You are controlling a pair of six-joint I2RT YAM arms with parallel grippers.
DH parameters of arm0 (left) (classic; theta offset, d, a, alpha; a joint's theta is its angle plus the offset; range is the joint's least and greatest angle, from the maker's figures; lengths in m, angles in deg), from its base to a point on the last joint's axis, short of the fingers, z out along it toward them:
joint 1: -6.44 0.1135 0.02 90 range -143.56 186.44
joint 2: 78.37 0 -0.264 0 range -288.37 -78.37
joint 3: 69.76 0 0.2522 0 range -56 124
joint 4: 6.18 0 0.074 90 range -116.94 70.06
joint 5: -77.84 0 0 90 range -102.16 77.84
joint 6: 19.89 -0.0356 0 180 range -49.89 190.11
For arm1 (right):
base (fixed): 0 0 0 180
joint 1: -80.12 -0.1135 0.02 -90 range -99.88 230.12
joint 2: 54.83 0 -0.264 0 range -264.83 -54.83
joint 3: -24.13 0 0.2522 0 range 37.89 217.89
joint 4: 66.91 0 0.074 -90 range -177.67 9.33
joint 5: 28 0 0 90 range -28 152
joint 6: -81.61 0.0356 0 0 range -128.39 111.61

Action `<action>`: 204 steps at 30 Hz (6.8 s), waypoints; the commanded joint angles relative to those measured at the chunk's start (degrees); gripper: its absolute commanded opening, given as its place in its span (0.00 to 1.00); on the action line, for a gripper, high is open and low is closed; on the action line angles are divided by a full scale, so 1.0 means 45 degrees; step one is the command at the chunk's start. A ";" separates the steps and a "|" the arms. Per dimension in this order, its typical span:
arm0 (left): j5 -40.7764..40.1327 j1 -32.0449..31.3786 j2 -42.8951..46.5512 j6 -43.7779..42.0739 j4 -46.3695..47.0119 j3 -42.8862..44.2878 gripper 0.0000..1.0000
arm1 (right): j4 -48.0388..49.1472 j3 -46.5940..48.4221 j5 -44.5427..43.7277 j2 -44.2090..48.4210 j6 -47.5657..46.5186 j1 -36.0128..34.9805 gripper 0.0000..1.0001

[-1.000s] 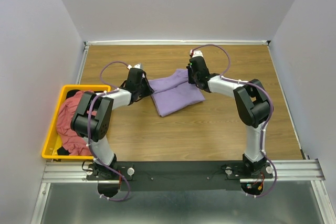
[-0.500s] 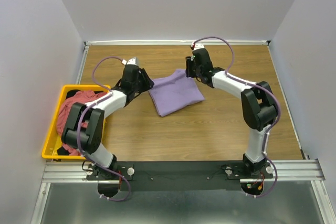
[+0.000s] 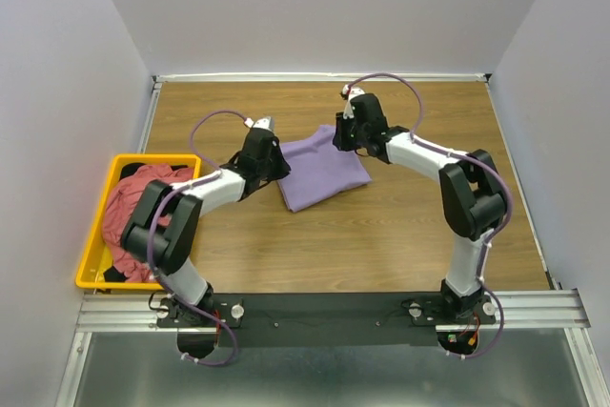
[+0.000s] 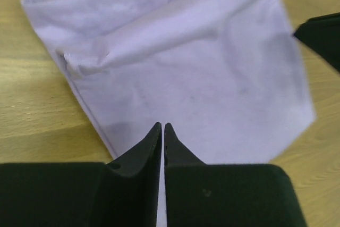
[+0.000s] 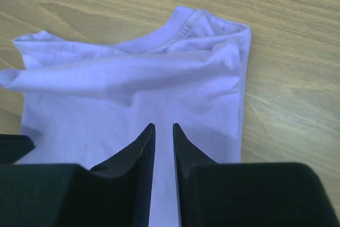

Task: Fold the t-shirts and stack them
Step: Fold the tshirt, then neatly place the folded tshirt to the corner

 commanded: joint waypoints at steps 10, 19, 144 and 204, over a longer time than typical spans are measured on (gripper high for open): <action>0.1209 0.1899 -0.3893 -0.0486 -0.0043 0.3115 0.08 | -0.0270 0.3364 0.0469 -0.3621 -0.1021 0.0339 0.25; 0.2479 0.2955 -0.5299 -0.0368 -0.0042 0.4032 0.09 | -0.0289 0.5359 0.1676 -0.4832 -0.0261 0.1080 0.26; 0.2422 0.1413 -0.1296 0.0881 -0.0745 -0.1648 0.03 | 0.4633 -0.2940 1.2169 -0.3897 0.4779 0.4714 0.42; -0.2597 -0.1107 -0.4265 0.3442 -0.6408 0.3837 0.07 | -0.6969 -0.6417 0.1739 1.2237 0.1673 0.1492 1.00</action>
